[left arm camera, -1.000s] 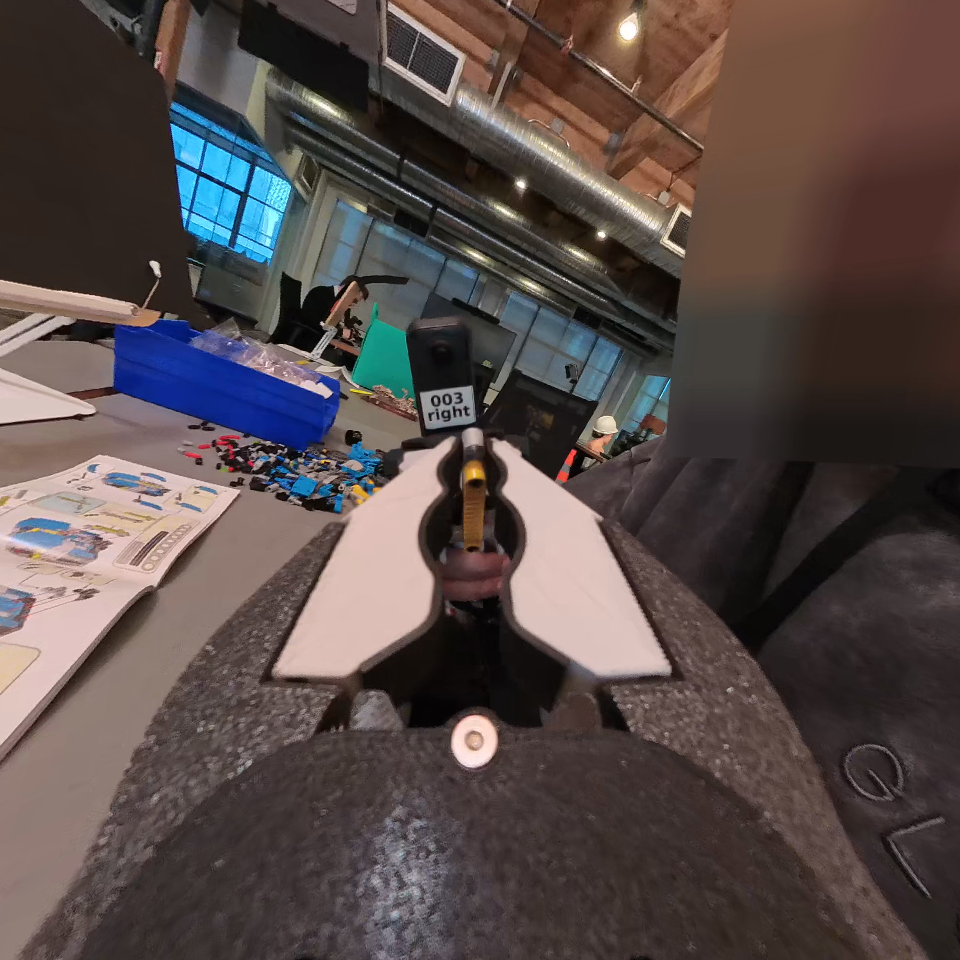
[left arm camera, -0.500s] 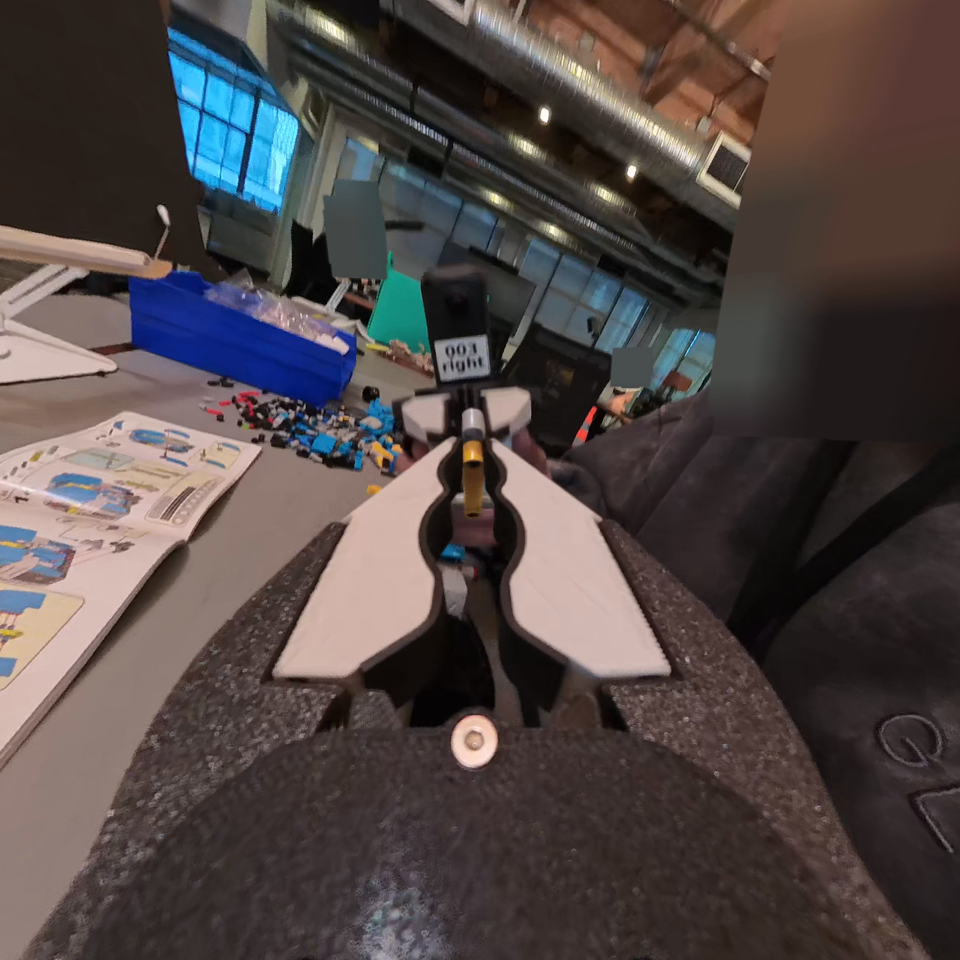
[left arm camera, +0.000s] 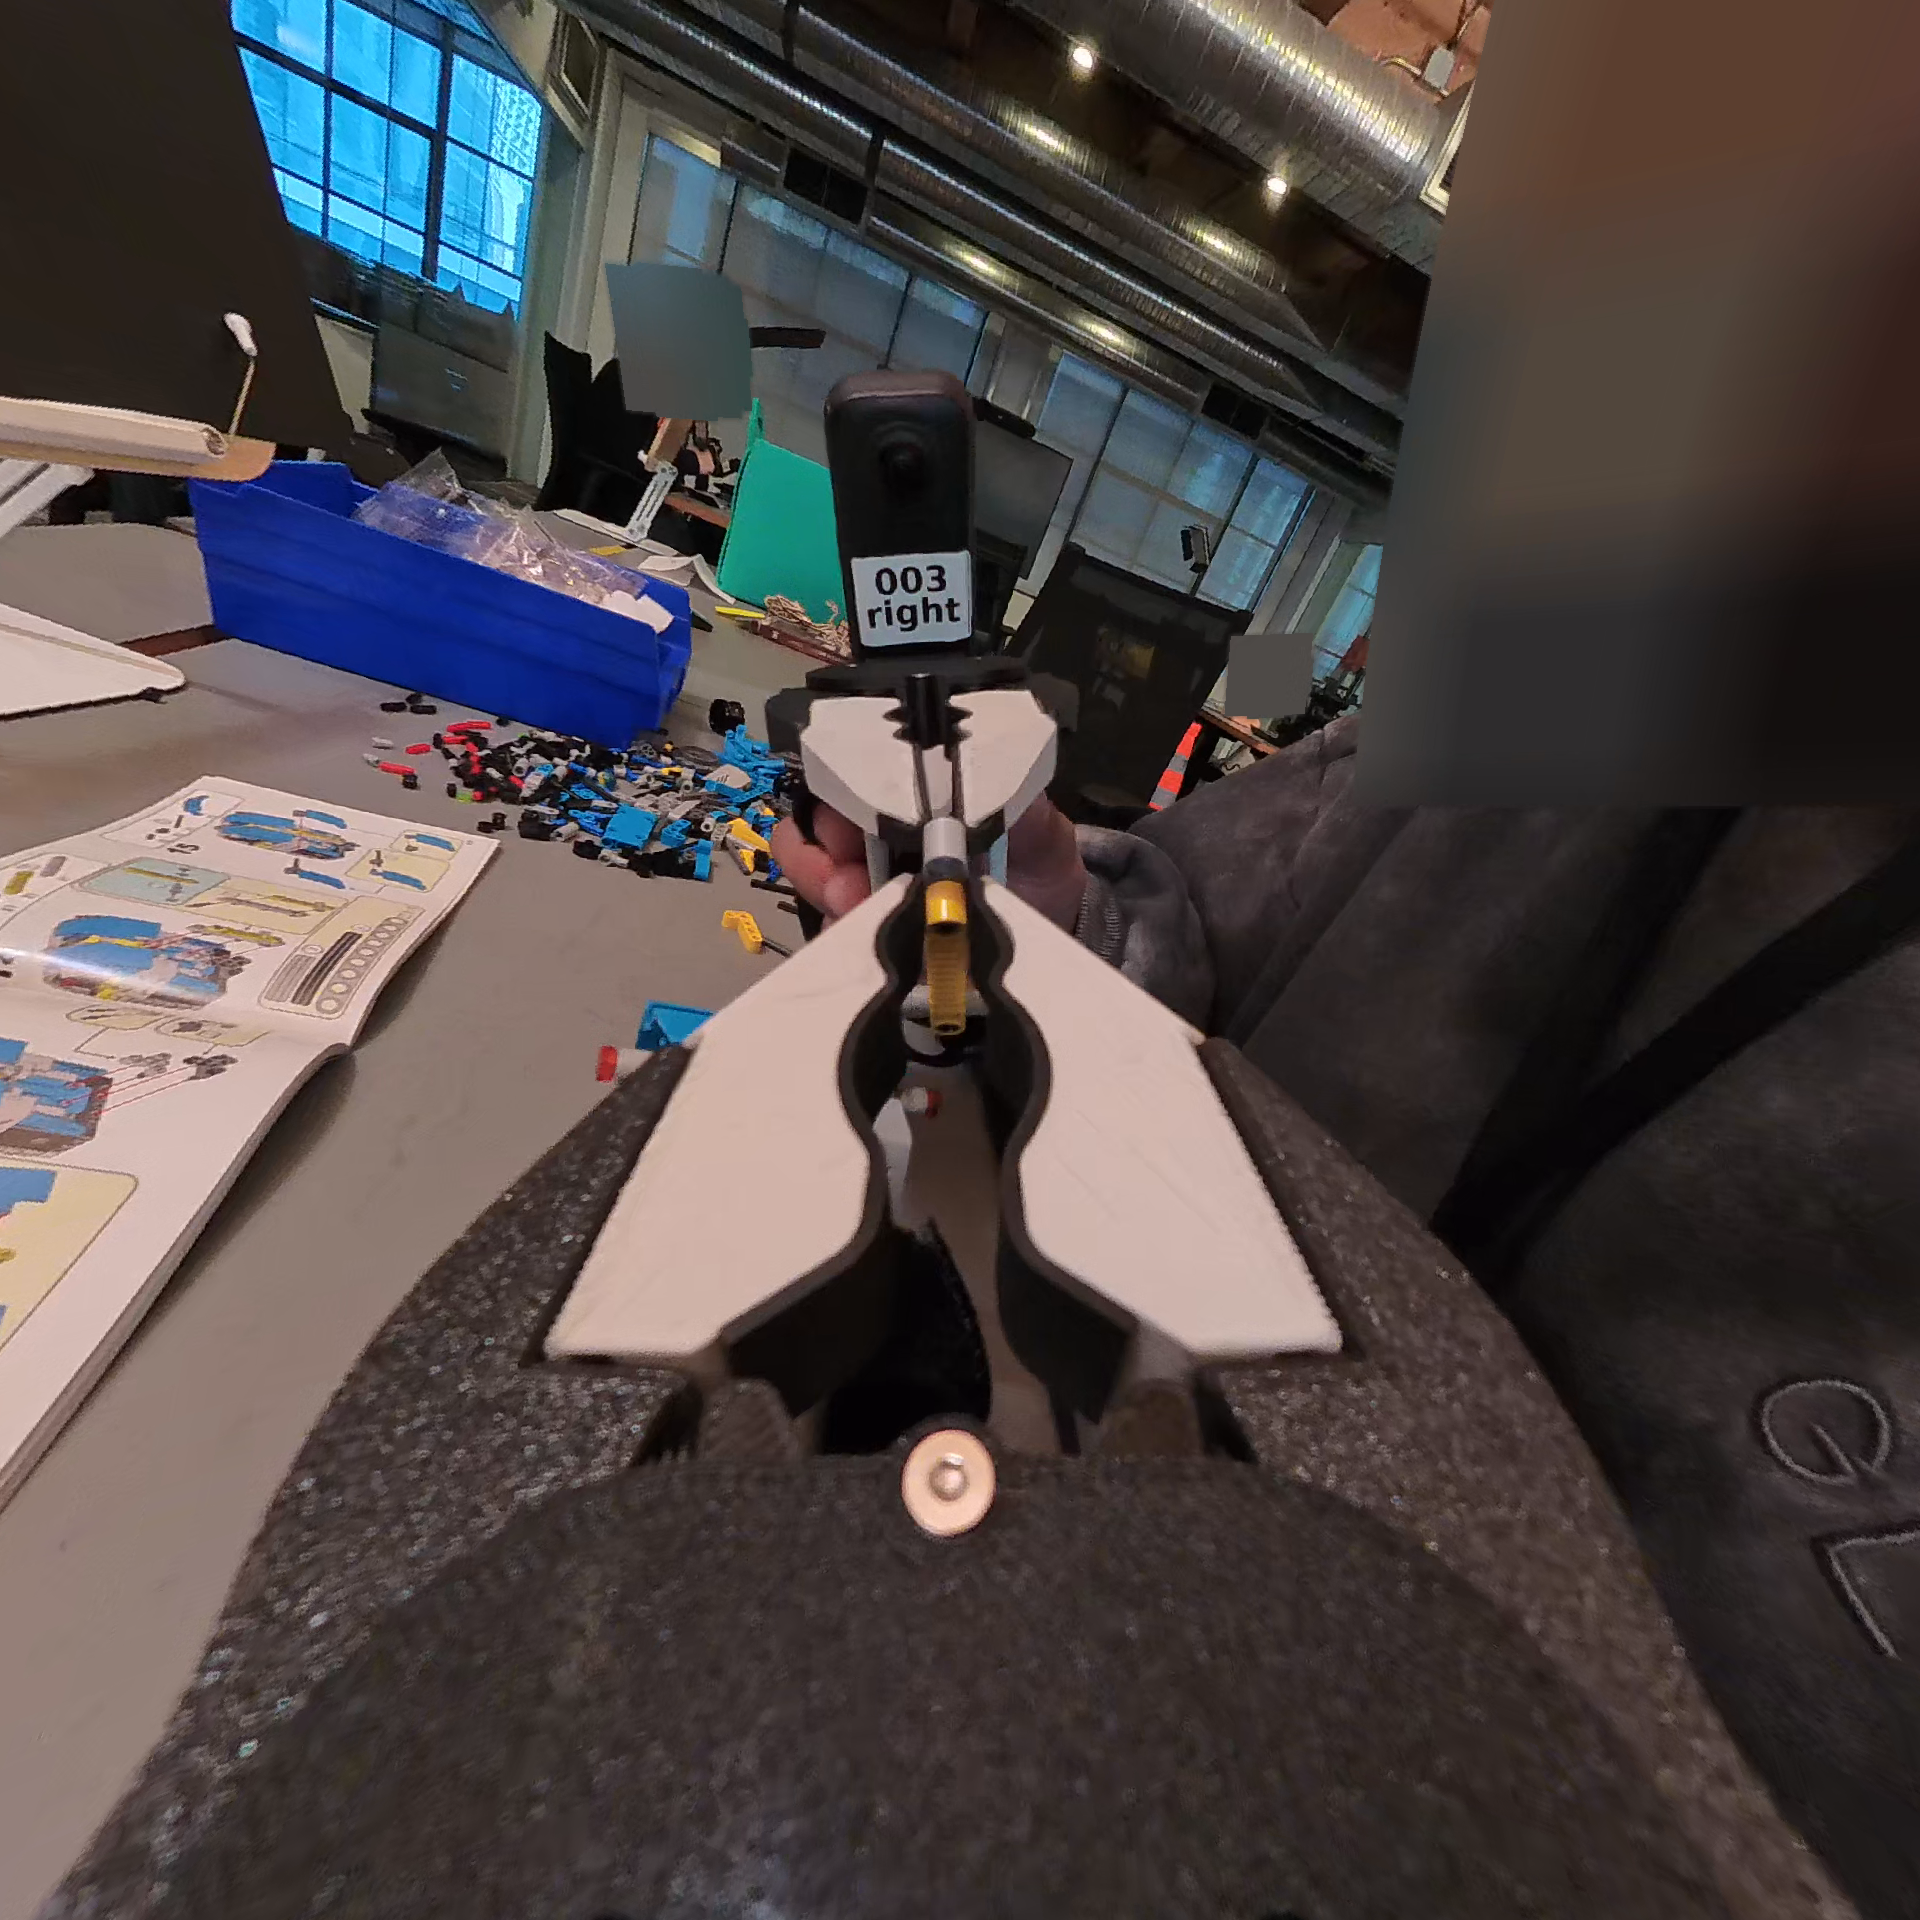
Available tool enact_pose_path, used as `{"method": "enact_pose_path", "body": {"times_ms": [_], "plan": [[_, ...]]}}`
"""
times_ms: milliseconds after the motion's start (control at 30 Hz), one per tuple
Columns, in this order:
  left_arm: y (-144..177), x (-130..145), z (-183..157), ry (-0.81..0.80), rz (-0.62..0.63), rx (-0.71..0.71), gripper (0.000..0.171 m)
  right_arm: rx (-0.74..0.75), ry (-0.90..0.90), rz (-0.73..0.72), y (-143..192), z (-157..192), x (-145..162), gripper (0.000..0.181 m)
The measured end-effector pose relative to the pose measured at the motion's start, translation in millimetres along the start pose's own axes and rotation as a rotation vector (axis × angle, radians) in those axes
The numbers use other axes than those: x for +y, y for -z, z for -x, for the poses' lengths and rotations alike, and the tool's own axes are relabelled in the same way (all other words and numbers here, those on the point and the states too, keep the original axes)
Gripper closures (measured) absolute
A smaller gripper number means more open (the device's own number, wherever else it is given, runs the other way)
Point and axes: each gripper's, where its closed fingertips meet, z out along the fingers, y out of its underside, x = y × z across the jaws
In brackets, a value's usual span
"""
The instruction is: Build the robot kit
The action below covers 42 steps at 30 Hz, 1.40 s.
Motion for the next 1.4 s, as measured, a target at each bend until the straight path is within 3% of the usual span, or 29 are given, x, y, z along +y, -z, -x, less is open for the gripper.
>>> {"method": "enact_pose_path", "body": {"times_ms": [167, 767, 1000, 1400], "plan": [[-1, 2, -4, 0.039, 0.007, 0.039, 0.165, 0.017, 0.078, 0.025, 1, 3, 3, 0.179], [-1, 6, -20, 0.536, -0.032, 0.395, 0.164, -0.014, 0.275, 0.115, 1, 19, 12, 0.180], [0, 9, -23, 0.653, -0.018, 0.462, 0.164, 0.017, 0.392, 0.178, 1, 21, 16, 0.180], [-1, 15, -28, 0.751, 0.010, 0.539, 0.165, -0.009, 0.733, 0.430, 3, 26, 24, 0.181]]}}
